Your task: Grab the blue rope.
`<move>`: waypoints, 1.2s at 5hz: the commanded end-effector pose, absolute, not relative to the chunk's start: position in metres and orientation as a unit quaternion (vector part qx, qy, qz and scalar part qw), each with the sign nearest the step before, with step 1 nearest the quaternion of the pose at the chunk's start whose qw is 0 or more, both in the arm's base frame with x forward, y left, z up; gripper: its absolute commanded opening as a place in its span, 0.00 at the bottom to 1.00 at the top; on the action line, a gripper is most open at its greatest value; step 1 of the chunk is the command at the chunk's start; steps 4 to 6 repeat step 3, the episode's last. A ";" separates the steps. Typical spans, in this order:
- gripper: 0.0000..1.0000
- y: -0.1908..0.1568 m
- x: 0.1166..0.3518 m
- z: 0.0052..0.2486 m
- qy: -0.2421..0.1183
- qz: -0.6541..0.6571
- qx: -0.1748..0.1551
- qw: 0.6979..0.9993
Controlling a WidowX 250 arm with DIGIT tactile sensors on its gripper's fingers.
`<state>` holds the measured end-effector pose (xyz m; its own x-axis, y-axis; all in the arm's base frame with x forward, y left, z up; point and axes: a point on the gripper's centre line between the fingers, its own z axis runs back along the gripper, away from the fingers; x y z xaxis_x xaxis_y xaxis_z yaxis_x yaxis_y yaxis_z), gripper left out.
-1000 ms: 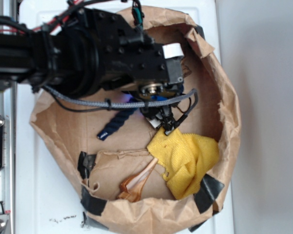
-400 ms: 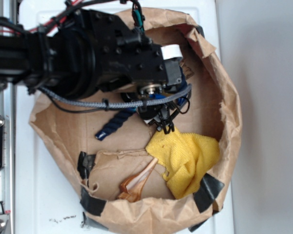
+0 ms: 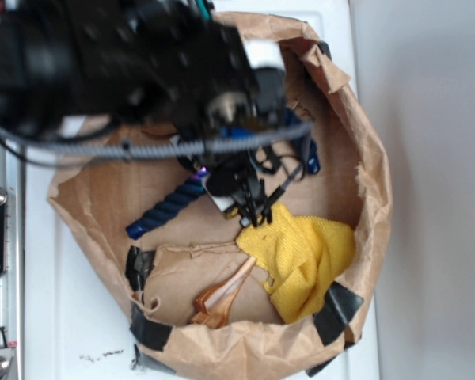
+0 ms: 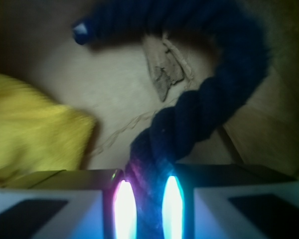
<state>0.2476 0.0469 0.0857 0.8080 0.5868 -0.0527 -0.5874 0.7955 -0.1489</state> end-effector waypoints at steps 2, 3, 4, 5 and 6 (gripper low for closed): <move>0.00 0.057 0.255 0.149 -0.033 0.285 -0.106 0.952; 0.00 0.052 0.259 0.147 -0.039 0.288 -0.075 0.954; 0.00 0.052 0.259 0.147 -0.039 0.288 -0.075 0.954; 0.00 0.052 0.259 0.147 -0.039 0.288 -0.075 0.954; 0.00 0.052 0.259 0.147 -0.039 0.288 -0.075 0.954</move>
